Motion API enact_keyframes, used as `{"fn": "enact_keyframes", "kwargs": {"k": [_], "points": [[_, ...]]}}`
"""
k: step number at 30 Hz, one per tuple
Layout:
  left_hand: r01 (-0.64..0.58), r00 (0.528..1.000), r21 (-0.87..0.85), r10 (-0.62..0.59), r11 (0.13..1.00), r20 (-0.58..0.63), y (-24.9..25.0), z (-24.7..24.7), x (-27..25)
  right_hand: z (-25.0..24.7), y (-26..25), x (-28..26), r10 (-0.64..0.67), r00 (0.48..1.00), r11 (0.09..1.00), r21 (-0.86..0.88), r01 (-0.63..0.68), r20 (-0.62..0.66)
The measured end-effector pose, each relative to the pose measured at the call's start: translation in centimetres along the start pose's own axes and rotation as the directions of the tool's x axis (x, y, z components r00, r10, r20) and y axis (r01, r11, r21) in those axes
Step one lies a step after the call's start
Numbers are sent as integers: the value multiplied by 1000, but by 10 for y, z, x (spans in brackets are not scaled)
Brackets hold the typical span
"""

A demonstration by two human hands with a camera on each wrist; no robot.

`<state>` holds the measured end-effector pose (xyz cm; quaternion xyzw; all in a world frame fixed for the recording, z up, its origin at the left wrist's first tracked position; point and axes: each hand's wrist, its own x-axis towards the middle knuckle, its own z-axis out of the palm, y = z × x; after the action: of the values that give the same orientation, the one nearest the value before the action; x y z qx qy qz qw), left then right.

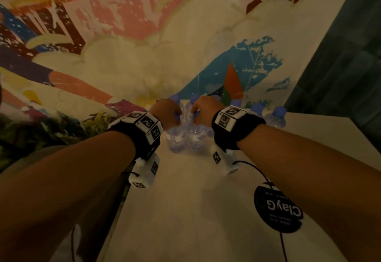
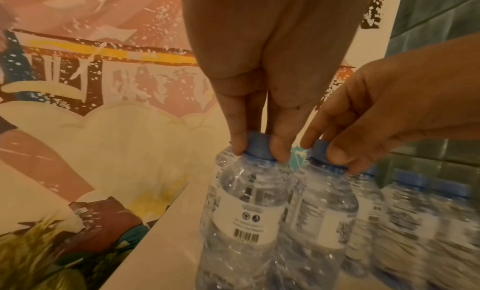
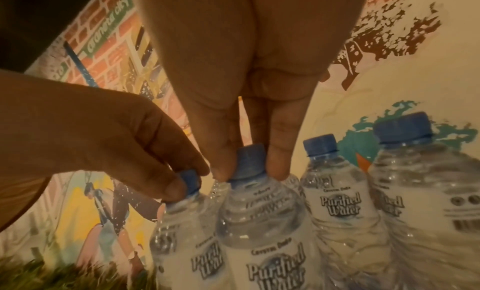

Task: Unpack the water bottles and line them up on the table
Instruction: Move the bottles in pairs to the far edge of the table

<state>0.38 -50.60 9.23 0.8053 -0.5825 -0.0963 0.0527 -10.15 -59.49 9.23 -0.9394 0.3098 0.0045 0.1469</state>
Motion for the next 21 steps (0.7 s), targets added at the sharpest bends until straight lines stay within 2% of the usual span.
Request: {"fn": "enact_keyframes", "kwargs": {"k": [5, 9, 12, 14, 16, 19, 21], "points": [[38, 999, -18, -38, 999, -22, 1, 1, 7, 10, 6, 9, 48, 999, 997, 54, -48, -1], [67, 998, -117, -66, 991, 5, -2, 4, -4, 10, 6, -16, 58, 998, 985, 166, -55, -11], [-7, 997, -207, -9, 978, -76, -3, 1, -30, 3, 5, -58, 21, 996, 981, 193, -4, -90], [-135, 985, -219, 106, 966, -139, 2, -2, -57, 0, 5, -95, -10, 996, 977, 213, 29, -90], [-279, 956, -201, 254, 939, -145, 13, -4, -89, 0, 7, -135, 4, 1000, 975, 222, 1, -23], [-400, 904, -224, 423, 889, 67, 35, -1, -141, 0, 5, -202, 6, 986, 979, 201, -40, 168], [-455, 833, -241, 506, 857, 226, 55, 5, -175, 2, 0, -248, -3, 954, 988, 148, -43, 298]]}}
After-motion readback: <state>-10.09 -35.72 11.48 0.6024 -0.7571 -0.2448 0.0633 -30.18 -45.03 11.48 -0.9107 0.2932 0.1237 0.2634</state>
